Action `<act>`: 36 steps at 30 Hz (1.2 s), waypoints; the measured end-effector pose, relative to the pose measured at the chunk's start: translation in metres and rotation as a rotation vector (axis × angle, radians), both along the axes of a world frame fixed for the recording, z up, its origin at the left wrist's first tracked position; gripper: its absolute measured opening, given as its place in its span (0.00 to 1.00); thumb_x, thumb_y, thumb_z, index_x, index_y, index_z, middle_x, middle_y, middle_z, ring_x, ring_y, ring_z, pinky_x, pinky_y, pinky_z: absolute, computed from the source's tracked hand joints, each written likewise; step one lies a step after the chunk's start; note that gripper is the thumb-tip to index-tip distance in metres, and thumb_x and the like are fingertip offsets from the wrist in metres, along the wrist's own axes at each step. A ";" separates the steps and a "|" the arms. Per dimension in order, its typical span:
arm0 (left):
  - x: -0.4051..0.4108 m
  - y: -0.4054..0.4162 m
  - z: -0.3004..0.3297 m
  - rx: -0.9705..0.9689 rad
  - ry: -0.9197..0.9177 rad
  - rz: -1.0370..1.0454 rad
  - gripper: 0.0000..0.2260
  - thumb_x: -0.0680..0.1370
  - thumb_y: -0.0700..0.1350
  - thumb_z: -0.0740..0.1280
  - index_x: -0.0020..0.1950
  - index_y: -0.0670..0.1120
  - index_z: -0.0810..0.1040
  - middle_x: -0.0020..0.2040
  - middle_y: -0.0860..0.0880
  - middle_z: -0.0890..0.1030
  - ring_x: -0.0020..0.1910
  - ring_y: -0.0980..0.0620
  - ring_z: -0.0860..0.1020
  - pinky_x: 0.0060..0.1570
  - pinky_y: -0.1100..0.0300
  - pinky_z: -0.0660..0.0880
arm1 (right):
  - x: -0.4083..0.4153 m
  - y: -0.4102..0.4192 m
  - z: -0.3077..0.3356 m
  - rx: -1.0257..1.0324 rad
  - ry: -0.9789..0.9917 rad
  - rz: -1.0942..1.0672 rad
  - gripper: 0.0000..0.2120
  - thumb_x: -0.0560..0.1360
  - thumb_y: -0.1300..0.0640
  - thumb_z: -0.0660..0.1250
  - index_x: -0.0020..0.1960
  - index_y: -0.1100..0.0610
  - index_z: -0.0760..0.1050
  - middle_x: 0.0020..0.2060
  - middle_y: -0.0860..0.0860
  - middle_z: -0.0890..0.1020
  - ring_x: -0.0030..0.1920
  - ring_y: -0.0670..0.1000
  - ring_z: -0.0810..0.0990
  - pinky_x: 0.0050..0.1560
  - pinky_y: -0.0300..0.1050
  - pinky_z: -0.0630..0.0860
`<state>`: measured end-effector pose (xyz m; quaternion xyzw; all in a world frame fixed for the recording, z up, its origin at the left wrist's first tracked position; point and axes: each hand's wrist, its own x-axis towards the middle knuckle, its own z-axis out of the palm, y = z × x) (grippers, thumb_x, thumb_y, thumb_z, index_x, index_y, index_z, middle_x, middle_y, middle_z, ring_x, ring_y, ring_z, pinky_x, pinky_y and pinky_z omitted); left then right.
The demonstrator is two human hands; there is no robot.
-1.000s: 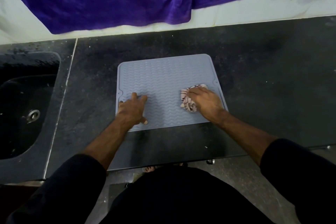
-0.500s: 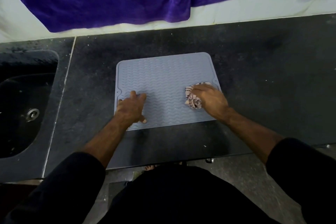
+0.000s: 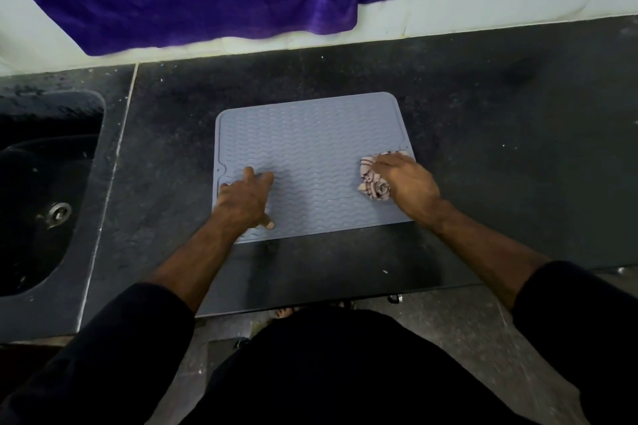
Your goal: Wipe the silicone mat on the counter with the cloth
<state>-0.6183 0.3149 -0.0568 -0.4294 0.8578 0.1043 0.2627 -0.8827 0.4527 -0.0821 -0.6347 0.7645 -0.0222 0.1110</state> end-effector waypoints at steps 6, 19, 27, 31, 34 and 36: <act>0.000 0.002 -0.002 0.000 0.000 0.008 0.40 0.68 0.53 0.78 0.72 0.48 0.60 0.70 0.41 0.63 0.62 0.39 0.74 0.62 0.41 0.72 | -0.012 -0.003 0.008 -0.004 0.025 -0.057 0.18 0.73 0.61 0.69 0.63 0.60 0.74 0.61 0.56 0.77 0.62 0.57 0.74 0.63 0.52 0.72; 0.000 0.002 -0.001 0.007 0.017 0.003 0.40 0.68 0.51 0.78 0.73 0.47 0.59 0.71 0.40 0.62 0.63 0.39 0.73 0.62 0.41 0.72 | -0.010 0.016 0.004 0.050 0.083 -0.055 0.22 0.71 0.59 0.71 0.64 0.57 0.74 0.64 0.55 0.76 0.63 0.57 0.73 0.62 0.53 0.74; -0.002 0.003 -0.001 -0.010 0.023 -0.005 0.38 0.67 0.51 0.78 0.71 0.47 0.61 0.69 0.39 0.63 0.60 0.39 0.74 0.59 0.43 0.74 | 0.036 0.007 0.005 -0.004 0.064 0.069 0.23 0.71 0.63 0.69 0.66 0.56 0.72 0.67 0.54 0.73 0.67 0.57 0.70 0.63 0.52 0.70; 0.000 0.005 -0.001 -0.008 0.036 0.003 0.38 0.69 0.50 0.78 0.71 0.46 0.60 0.69 0.39 0.63 0.60 0.39 0.74 0.59 0.43 0.75 | 0.007 0.022 0.013 0.049 0.075 -0.043 0.23 0.71 0.61 0.70 0.66 0.56 0.72 0.65 0.54 0.75 0.65 0.57 0.72 0.60 0.52 0.75; 0.000 0.006 0.000 -0.006 0.034 0.009 0.38 0.69 0.49 0.77 0.72 0.45 0.60 0.70 0.38 0.61 0.61 0.38 0.74 0.59 0.44 0.75 | 0.006 0.016 0.017 0.035 0.064 -0.064 0.23 0.69 0.58 0.73 0.63 0.56 0.74 0.62 0.53 0.77 0.62 0.56 0.74 0.59 0.50 0.75; -0.002 0.006 0.001 0.000 0.035 0.011 0.38 0.70 0.48 0.77 0.73 0.45 0.59 0.71 0.38 0.61 0.61 0.38 0.74 0.60 0.44 0.74 | 0.018 0.011 0.015 0.013 0.024 -0.005 0.25 0.70 0.57 0.72 0.66 0.55 0.72 0.65 0.53 0.74 0.66 0.56 0.70 0.64 0.50 0.71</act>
